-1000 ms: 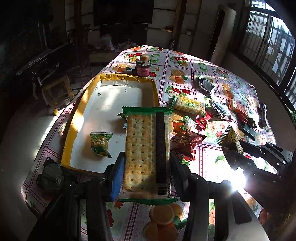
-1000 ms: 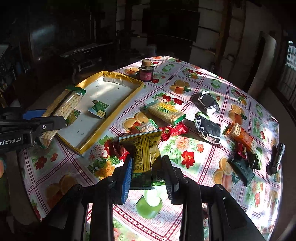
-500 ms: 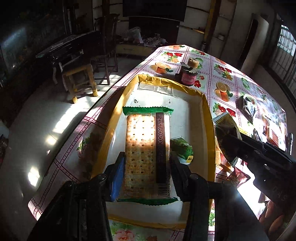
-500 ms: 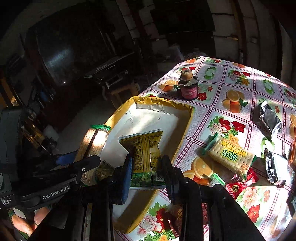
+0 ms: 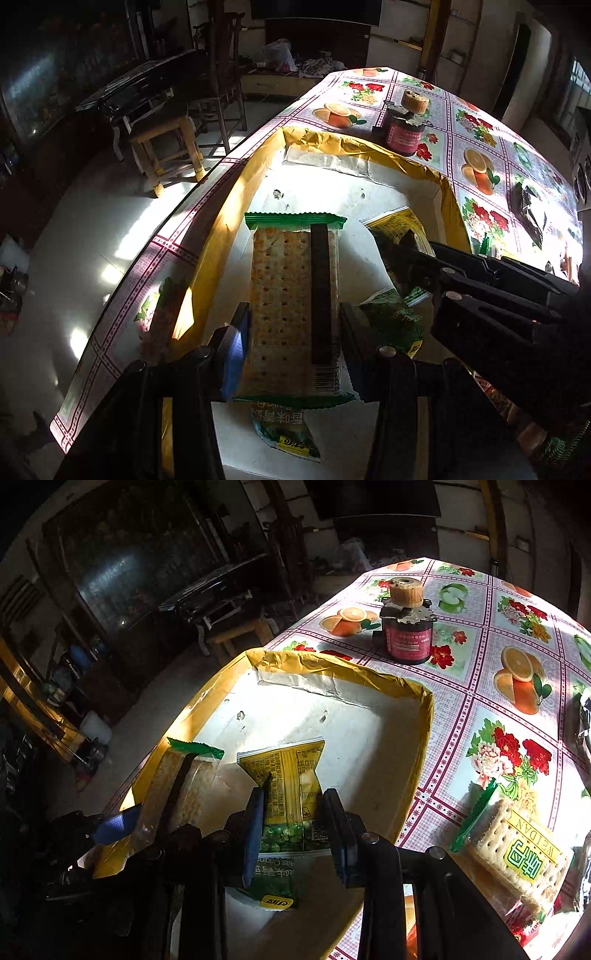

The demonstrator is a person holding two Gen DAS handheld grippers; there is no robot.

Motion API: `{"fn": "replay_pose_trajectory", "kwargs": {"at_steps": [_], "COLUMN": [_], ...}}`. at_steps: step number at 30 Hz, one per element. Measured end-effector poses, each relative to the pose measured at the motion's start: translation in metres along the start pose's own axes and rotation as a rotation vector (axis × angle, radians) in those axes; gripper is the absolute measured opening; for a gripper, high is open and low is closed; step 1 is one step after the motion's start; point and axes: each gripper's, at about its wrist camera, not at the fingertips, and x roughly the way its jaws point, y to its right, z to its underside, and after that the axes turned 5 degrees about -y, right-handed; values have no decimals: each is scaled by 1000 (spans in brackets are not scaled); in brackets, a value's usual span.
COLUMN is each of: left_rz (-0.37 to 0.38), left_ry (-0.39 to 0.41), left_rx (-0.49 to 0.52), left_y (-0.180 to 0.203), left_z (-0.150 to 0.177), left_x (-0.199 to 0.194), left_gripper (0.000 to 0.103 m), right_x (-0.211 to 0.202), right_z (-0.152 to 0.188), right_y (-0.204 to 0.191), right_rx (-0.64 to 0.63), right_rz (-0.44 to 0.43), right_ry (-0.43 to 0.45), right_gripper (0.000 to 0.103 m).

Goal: Organize snacks
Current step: 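Open both tools to release the cracker pack and yellow-green bag into the tray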

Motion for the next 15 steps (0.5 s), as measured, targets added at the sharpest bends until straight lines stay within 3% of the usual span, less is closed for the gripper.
{"fn": "replay_pose_trajectory", "kwargs": {"at_steps": [15], "left_rz": [-5], "left_ry": [-35], "left_rx": [-16], "left_y": [-1], "left_z": [5], "left_x": [20], "left_gripper": [46], "right_x": [17], "right_z": [-1], "right_y": [-7], "right_rx": [-78], "right_rz": [91], "right_ry": [-47], "right_gripper": [35]}}
